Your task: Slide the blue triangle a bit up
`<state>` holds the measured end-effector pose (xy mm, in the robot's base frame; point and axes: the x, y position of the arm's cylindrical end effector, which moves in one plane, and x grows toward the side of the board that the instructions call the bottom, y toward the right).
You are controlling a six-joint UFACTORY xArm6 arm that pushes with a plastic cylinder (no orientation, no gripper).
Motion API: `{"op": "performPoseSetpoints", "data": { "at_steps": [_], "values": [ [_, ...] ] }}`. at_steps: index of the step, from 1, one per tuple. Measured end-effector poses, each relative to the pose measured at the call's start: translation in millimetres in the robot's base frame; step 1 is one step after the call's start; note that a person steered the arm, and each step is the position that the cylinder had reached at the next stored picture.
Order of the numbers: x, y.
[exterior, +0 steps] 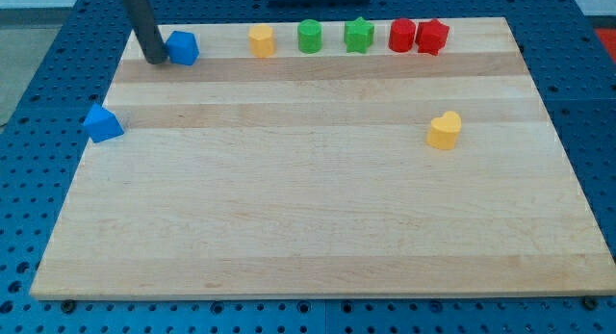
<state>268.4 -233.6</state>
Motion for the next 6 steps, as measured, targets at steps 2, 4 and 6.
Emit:
{"op": "performPoseSetpoints", "data": {
  "at_steps": [2,4,6],
  "values": [
    [-14,26],
    [71,11],
    [181,-36]
  ]
}}
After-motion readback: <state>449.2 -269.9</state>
